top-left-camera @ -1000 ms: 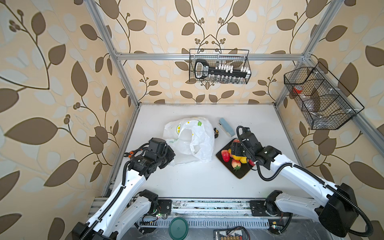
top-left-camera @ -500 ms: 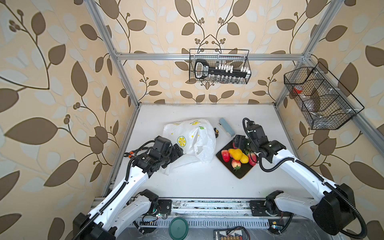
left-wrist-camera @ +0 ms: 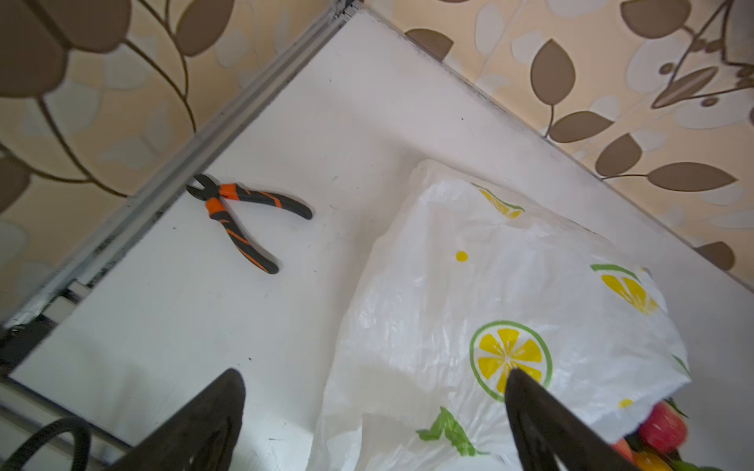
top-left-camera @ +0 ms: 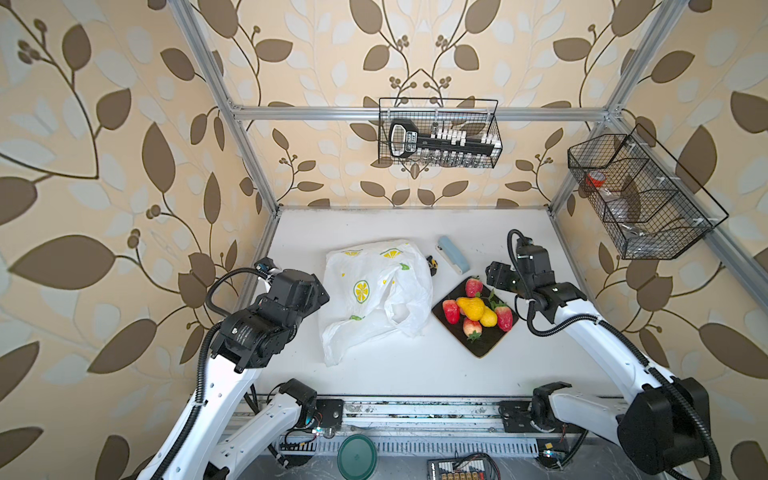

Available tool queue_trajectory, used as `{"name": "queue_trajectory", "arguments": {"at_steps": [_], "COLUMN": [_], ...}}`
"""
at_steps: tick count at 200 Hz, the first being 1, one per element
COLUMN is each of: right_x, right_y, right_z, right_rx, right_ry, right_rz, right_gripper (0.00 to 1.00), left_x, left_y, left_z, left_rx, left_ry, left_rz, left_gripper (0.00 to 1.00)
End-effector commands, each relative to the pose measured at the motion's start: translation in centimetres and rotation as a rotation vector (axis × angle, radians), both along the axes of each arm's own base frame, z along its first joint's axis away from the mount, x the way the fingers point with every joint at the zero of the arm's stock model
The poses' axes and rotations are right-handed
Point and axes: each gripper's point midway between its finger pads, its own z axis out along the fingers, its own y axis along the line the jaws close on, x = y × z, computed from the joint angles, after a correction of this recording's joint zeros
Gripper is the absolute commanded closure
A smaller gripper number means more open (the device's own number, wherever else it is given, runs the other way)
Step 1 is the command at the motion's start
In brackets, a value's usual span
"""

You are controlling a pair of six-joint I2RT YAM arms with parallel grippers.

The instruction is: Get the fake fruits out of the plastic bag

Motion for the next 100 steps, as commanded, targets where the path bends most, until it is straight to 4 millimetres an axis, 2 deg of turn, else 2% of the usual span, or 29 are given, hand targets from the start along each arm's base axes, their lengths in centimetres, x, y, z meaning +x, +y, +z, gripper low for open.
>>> {"name": "queue_trajectory", "arguments": {"at_steps": [1, 25, 48, 70, 86, 100], "right_x": [0.0, 0.2, 0.8, 1.6, 2.2, 2.6], "right_y": [-4.1, -6.6, -7.7, -8.0, -7.5, -7.4], "right_z": [-0.5, -1.2, -2.9, -4.5, -4.4, -4.3], "right_rx": [-0.103, -0.222, -0.282, -0.226, -0.213, -0.228], "right_ry": [-0.092, -0.199, -0.245, -0.285, -0.354, -0.4], "right_rz": [-0.143, -0.208, -0.176, -0.153, -0.123, -0.109], "right_gripper": [0.19, 0.19, 0.18, 0.18, 0.18, 0.18], "left_x": [3.4, 6.6, 8.5, 9.8, 10.3, 10.8], "left_y": [3.1, 6.5, 8.0, 7.5, 6.5, 5.4], "left_z": [-0.6, -2.6, -4.6, -8.1, -10.8, -12.4], "left_rx": [0.188, 0.227, 0.345, 0.389, 0.364, 0.327], "left_ry": [0.002, -0.079, -0.155, -0.177, -0.184, -0.211], "left_rz": [0.085, 0.197, 0.18, 0.081, 0.014, -0.041], "left_gripper": [0.01, 0.01, 0.01, 0.01, 0.01, 0.01]}}
